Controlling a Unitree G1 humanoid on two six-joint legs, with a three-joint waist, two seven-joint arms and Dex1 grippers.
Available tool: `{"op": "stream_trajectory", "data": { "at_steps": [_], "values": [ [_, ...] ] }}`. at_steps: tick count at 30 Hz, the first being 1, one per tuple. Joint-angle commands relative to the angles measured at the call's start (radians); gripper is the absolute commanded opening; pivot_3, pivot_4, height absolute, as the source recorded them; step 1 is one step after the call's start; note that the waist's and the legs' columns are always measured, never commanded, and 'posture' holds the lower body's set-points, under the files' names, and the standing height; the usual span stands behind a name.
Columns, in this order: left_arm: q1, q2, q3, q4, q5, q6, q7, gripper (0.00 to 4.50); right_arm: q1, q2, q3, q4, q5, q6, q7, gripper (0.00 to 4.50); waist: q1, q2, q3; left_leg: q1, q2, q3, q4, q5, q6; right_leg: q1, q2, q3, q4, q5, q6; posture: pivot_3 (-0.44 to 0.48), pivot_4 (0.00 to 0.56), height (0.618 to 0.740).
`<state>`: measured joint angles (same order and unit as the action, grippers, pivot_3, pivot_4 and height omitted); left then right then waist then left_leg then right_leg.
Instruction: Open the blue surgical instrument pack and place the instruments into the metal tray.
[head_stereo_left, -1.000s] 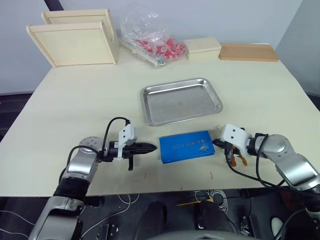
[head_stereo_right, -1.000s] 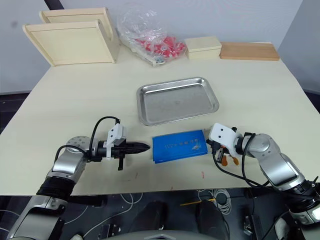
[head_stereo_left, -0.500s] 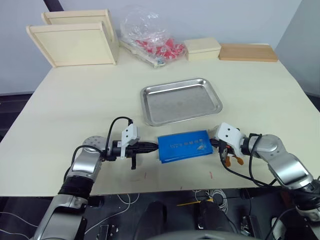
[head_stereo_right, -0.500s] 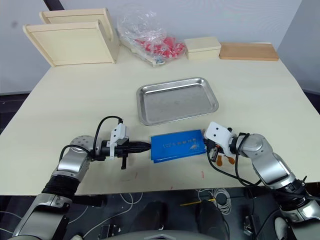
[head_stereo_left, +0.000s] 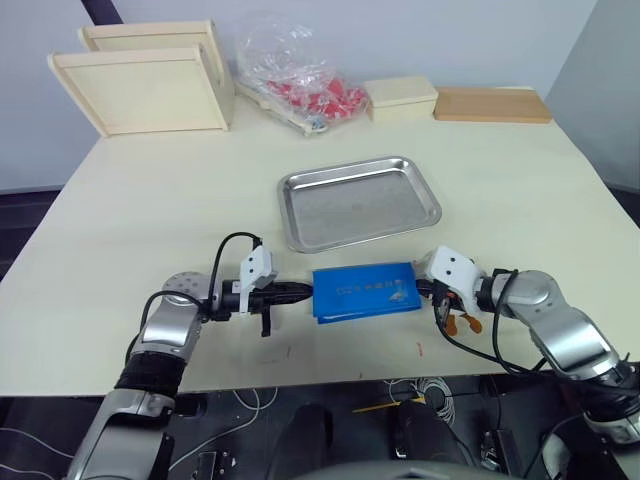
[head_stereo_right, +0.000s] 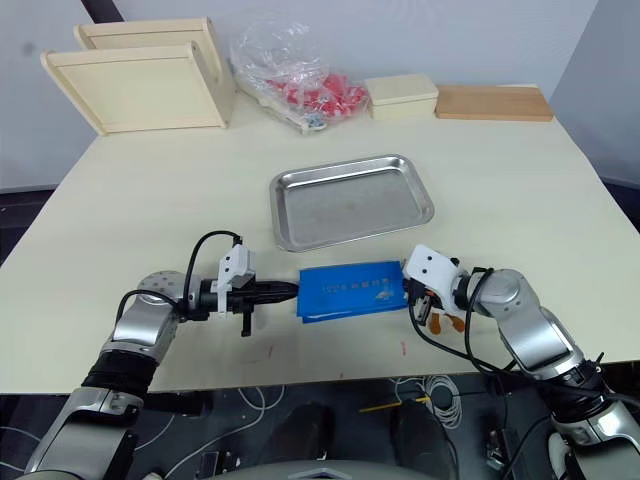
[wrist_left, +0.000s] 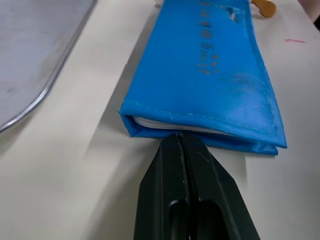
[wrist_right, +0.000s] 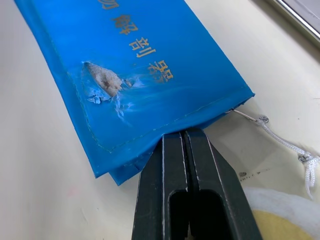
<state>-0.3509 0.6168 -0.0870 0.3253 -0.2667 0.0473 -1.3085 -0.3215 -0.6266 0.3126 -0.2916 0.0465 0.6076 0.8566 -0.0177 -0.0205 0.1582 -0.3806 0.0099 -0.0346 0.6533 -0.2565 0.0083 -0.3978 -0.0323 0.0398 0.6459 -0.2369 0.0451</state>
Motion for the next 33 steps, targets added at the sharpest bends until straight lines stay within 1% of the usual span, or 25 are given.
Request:
{"op": "stream_trajectory", "data": {
  "at_steps": [1,9,13,18,25,33],
  "values": [
    [-0.004,-0.003,0.008,-0.038,-0.017,0.001,-0.005,0.04,-0.017,0.038,0.045,-0.013,0.011,-0.014,0.012,0.01,-0.001,0.000,0.000,0.000,0.000,0.000,0.000,0.000,0.000,0.000,0.000,0.000,0.000,0.000,0.000,0.000,0.150,0.740],
    [0.016,0.014,0.027,-0.059,-0.029,0.011,-0.013,0.04,-0.033,0.070,0.051,0.012,-0.001,-0.018,0.014,0.01,-0.010,-0.001,0.000,0.001,0.001,0.000,0.000,0.000,0.000,0.000,0.001,0.000,0.000,0.000,0.000,0.000,0.150,0.740],
    [0.032,0.030,0.038,-0.072,-0.034,0.018,-0.015,0.04,-0.035,0.087,0.059,0.010,-0.004,-0.012,0.012,0.01,-0.022,-0.001,0.000,0.000,0.001,-0.001,0.000,0.000,0.000,0.000,0.001,0.000,0.000,0.000,0.000,0.000,0.150,0.740],
    [0.038,0.041,0.048,-0.073,-0.032,0.023,-0.014,0.04,-0.026,0.096,0.059,0.003,-0.007,-0.007,0.011,0.01,-0.024,-0.001,0.000,0.001,0.001,-0.001,0.000,0.000,0.000,0.000,0.001,0.000,0.000,0.000,0.000,0.000,0.150,0.740],
    [0.045,0.051,0.052,-0.076,-0.031,0.024,-0.016,0.04,-0.003,0.039,-0.008,-0.012,-0.005,-0.021,0.015,0.01,-0.021,-0.001,0.000,0.000,0.001,-0.001,0.000,0.000,0.000,0.000,0.000,0.000,0.000,0.000,0.000,0.000,0.150,0.740],
    [0.057,0.067,0.066,-0.082,-0.043,0.017,-0.035,0.04,0.029,-0.029,-0.075,-0.057,0.038,-0.037,0.029,0.01,-0.017,-0.001,0.000,-0.001,0.000,-0.001,0.000,0.000,0.000,0.000,-0.001,0.000,-0.001,0.000,0.000,0.000,0.150,0.740]
  ]
}}
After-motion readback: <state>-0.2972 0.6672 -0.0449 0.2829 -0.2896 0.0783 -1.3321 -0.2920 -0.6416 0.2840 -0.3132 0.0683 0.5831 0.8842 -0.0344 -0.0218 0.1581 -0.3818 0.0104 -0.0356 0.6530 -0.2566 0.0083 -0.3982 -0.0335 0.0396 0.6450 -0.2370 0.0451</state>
